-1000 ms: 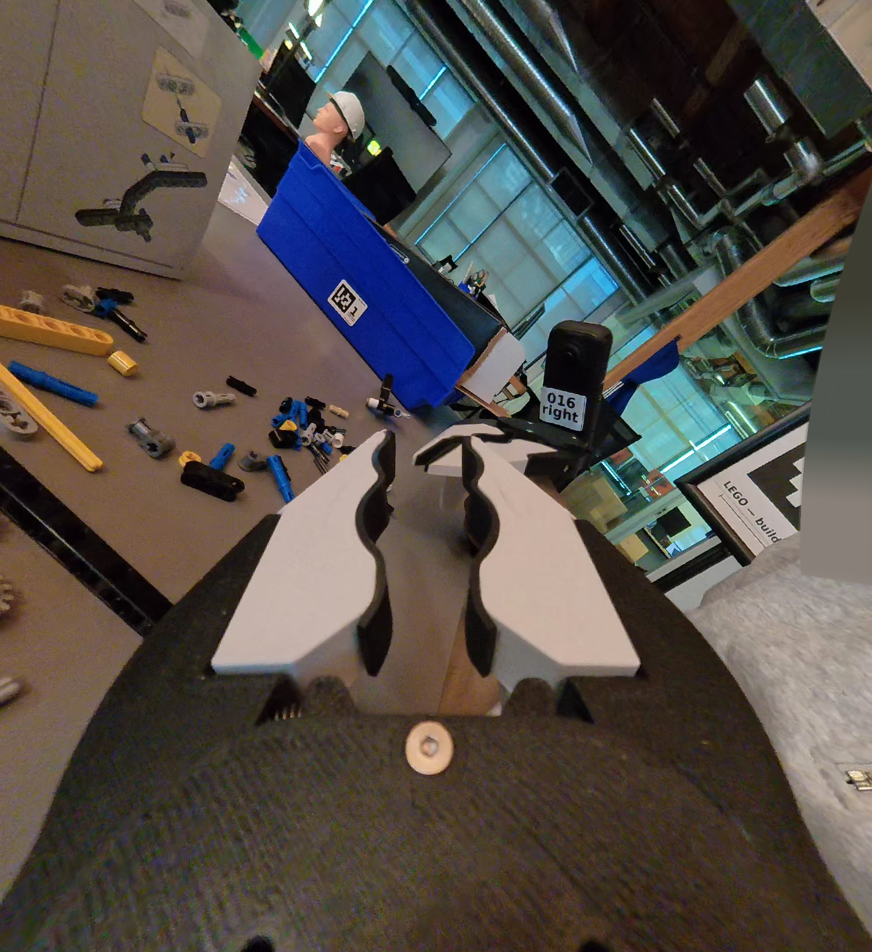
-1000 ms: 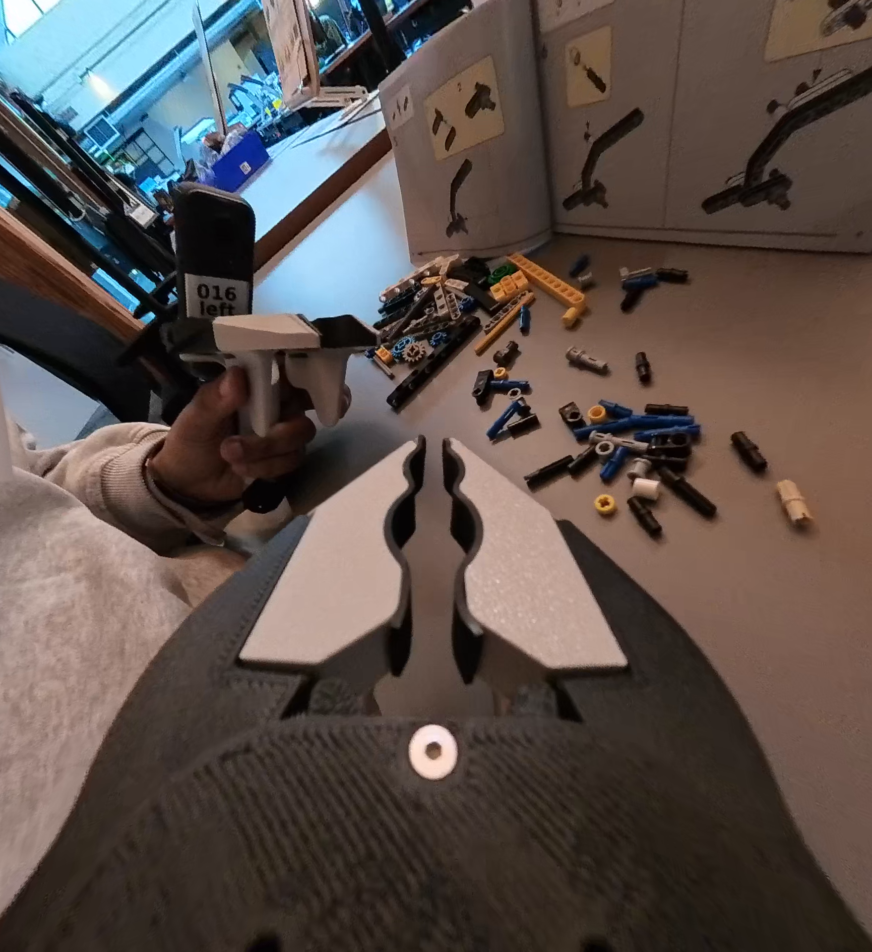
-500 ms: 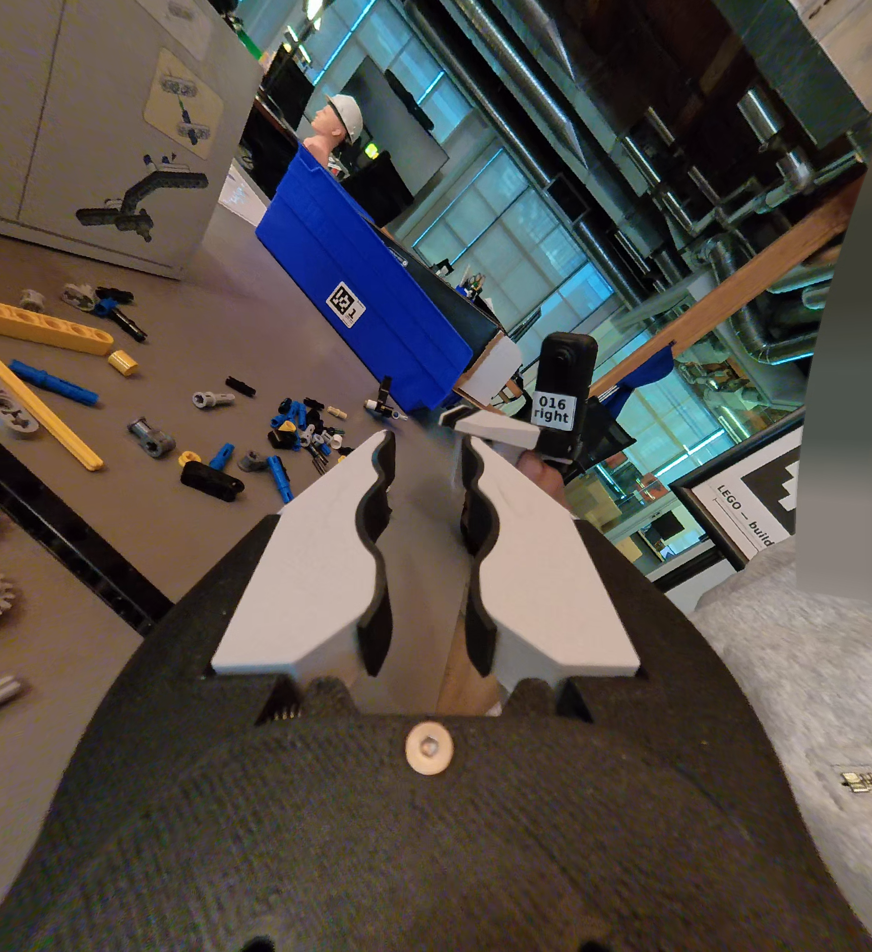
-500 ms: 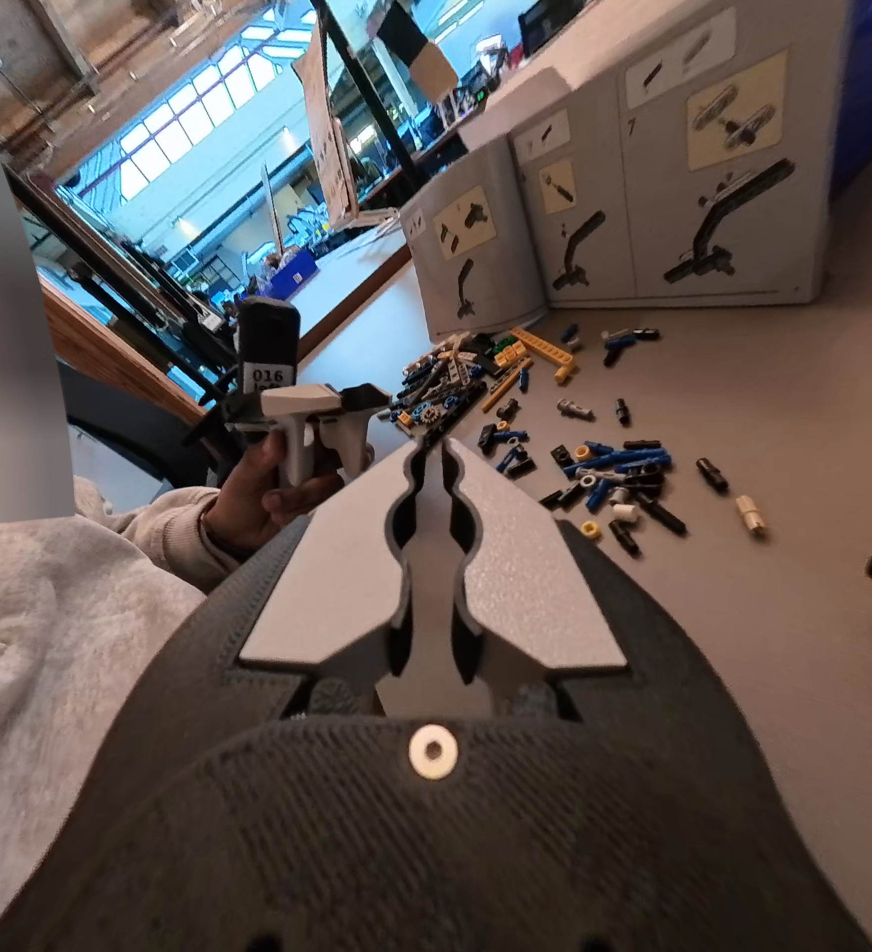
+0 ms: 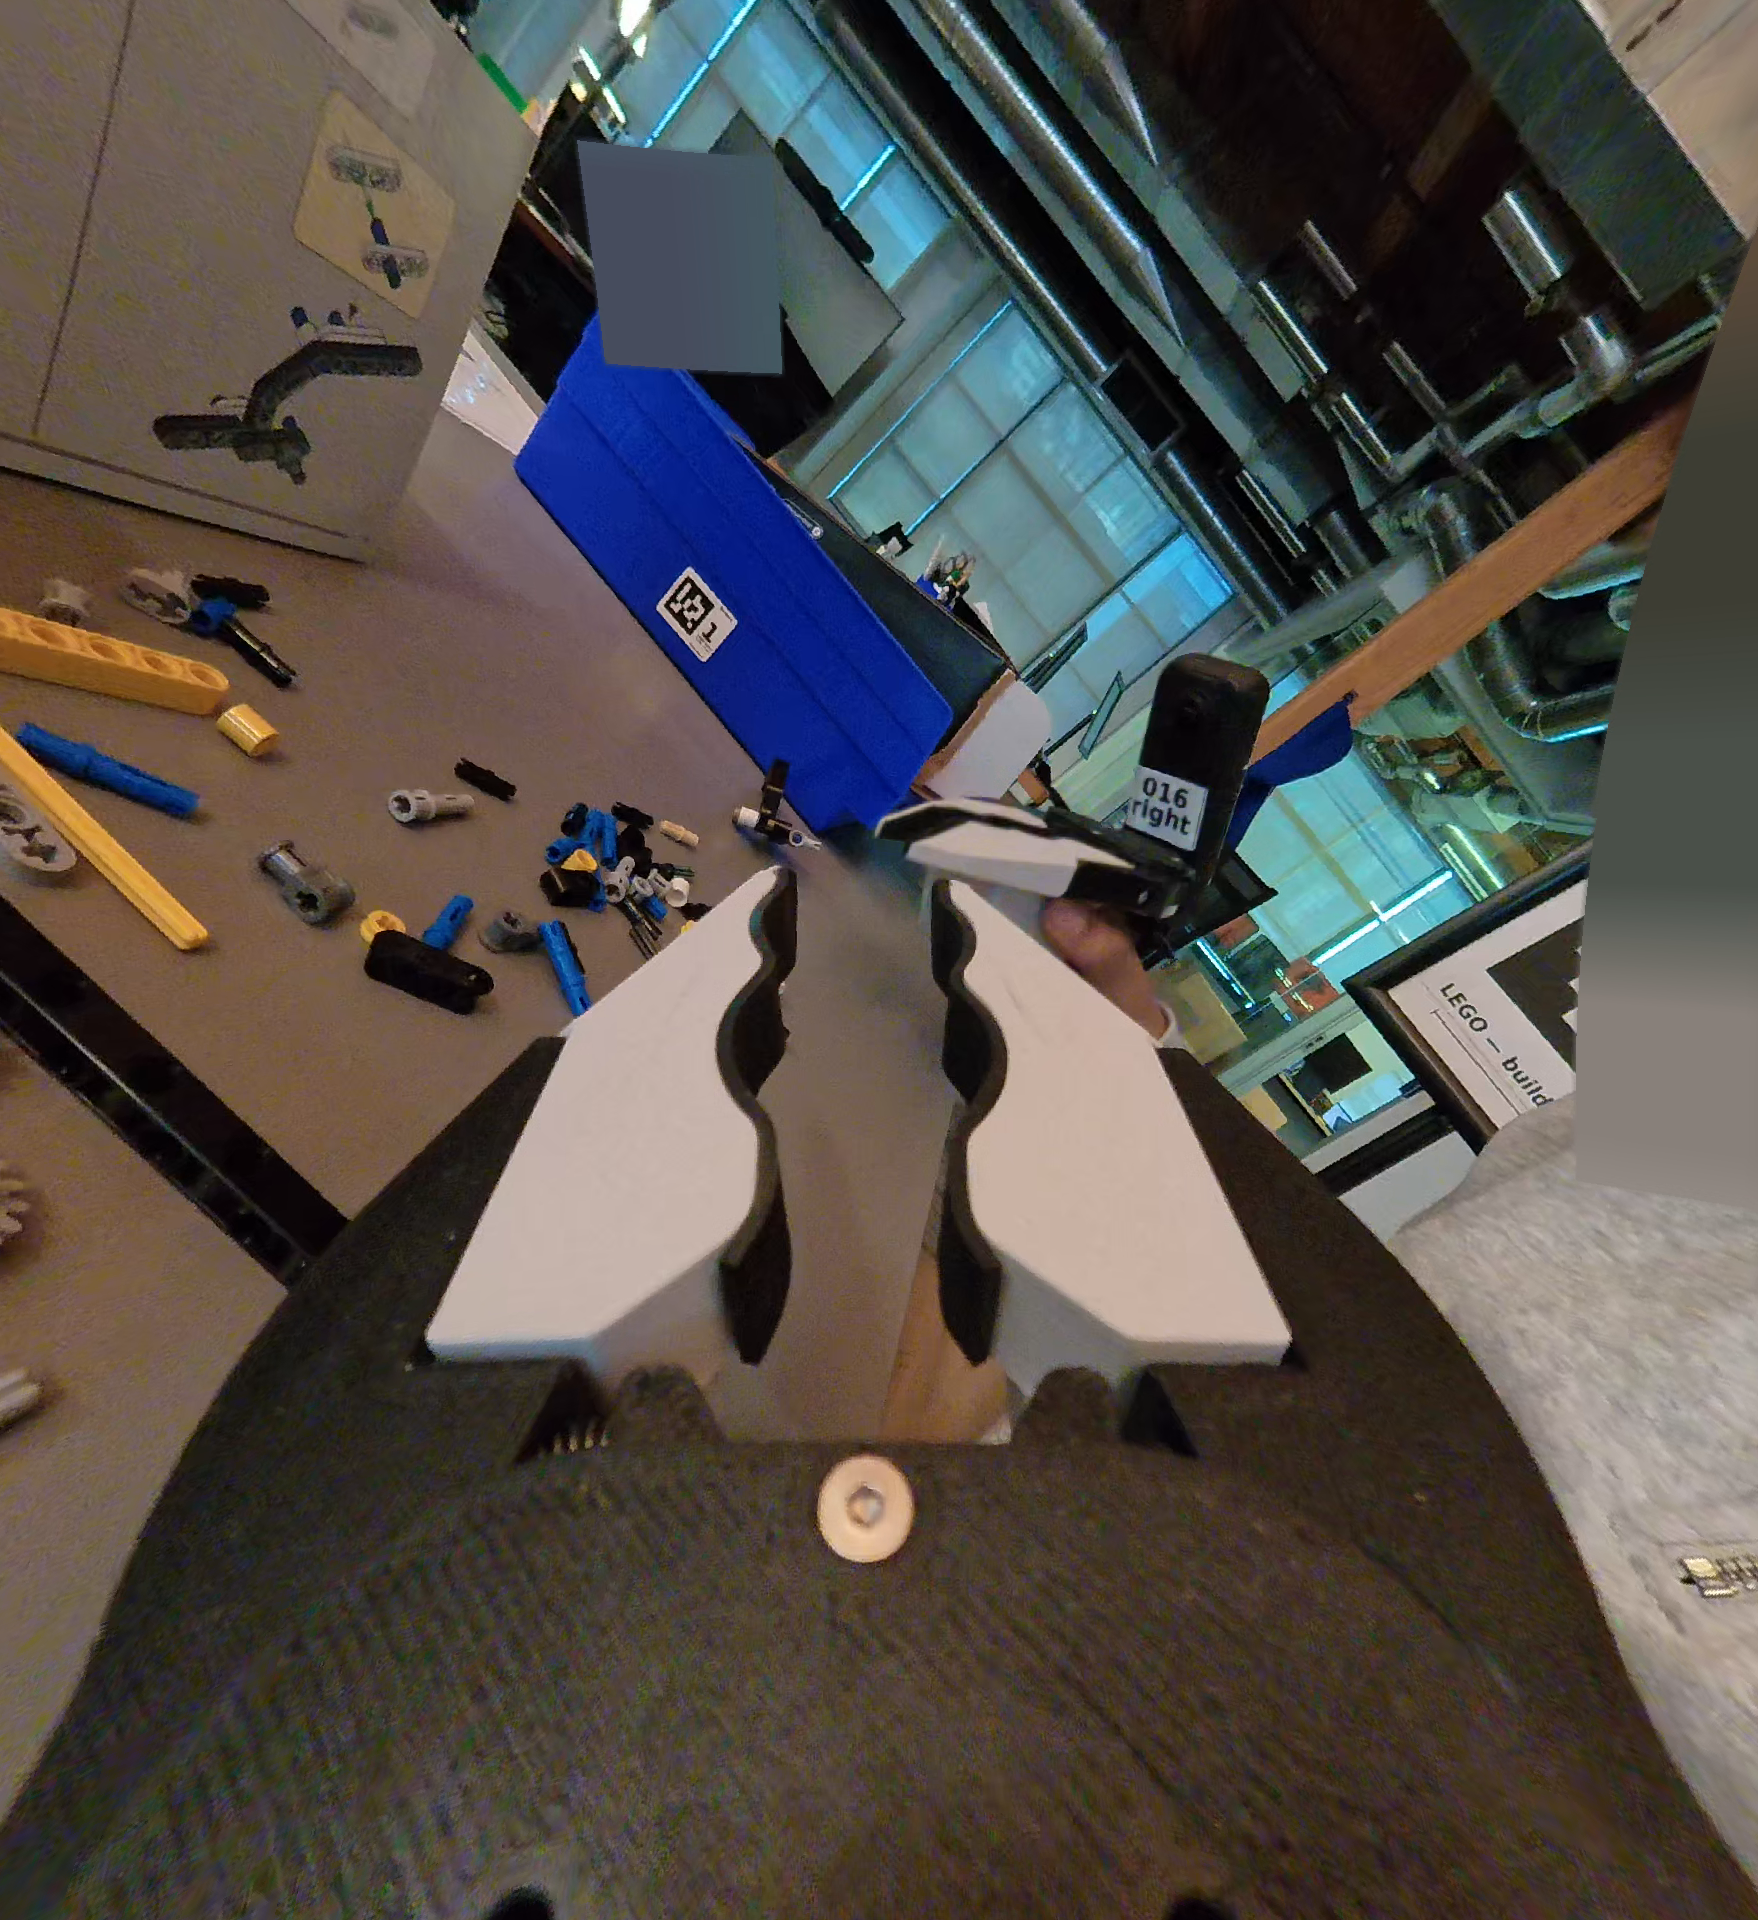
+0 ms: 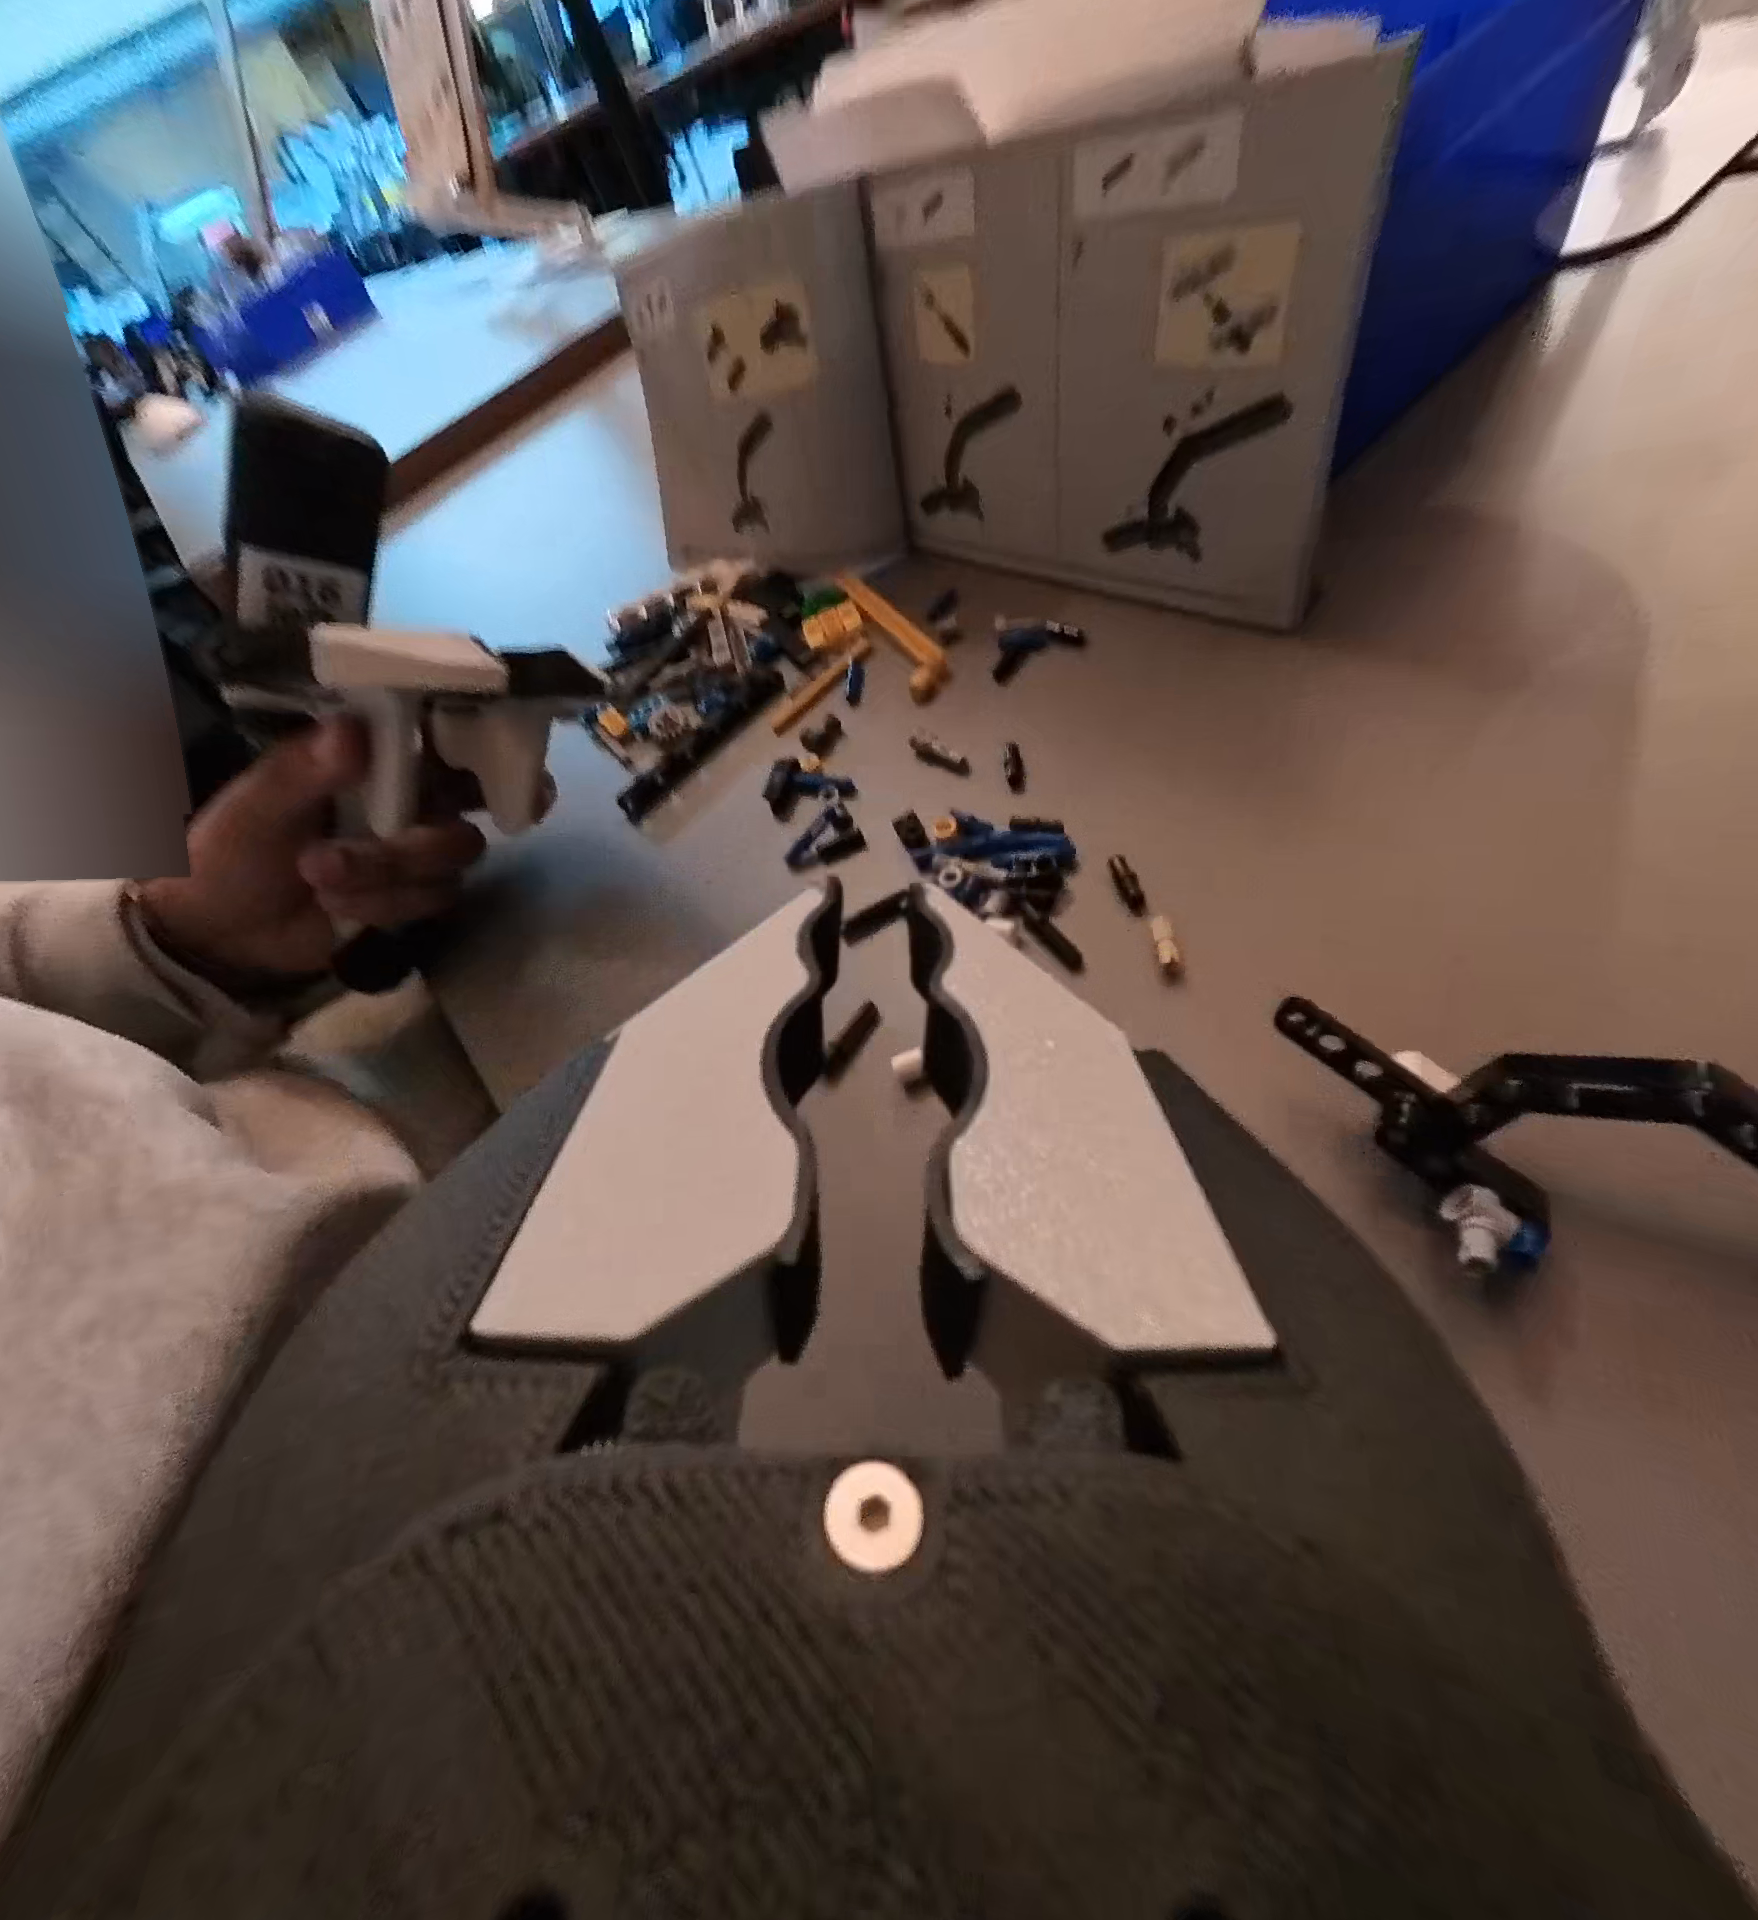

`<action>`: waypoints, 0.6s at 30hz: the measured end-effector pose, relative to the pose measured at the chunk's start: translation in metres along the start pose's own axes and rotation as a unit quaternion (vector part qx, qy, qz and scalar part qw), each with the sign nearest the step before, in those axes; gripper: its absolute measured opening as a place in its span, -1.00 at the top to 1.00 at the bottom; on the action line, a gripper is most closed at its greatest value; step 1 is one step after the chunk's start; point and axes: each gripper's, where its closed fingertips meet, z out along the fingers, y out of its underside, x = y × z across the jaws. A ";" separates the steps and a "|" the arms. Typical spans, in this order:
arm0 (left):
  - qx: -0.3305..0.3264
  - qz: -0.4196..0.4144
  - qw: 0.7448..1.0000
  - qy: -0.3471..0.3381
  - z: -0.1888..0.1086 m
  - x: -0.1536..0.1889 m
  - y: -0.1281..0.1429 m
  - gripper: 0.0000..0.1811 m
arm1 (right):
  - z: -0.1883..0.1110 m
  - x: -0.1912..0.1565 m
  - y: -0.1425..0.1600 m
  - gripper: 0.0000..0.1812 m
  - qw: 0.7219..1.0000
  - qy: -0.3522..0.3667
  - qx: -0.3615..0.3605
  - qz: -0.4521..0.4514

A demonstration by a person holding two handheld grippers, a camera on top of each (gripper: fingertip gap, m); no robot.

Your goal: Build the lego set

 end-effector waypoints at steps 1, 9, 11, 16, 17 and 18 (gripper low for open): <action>0.001 0.000 1.000 0.000 0.000 0.000 0.000 0.74 | 0.003 -0.001 0.005 0.89 1.000 0.004 -0.017 -0.012; 0.001 0.000 1.000 0.001 0.000 0.000 0.000 0.74 | 0.027 -0.021 0.020 0.90 0.997 -0.008 -0.054 -0.050; 0.002 -0.001 1.000 0.002 0.000 0.000 -0.001 0.74 | 0.031 -0.020 0.027 0.90 0.995 0.005 -0.076 -0.069; 0.005 0.002 1.000 0.000 0.001 0.000 -0.001 0.74 | 0.044 -0.026 0.024 0.90 0.992 0.025 -0.074 -0.101; 0.008 0.006 1.000 0.002 0.002 0.000 -0.003 0.74 | 0.050 -0.029 0.021 0.89 0.993 0.025 -0.068 -0.099; 0.010 0.009 1.000 0.004 0.002 0.001 -0.003 0.74 | 0.058 -0.034 0.018 0.89 0.993 0.024 -0.066 -0.094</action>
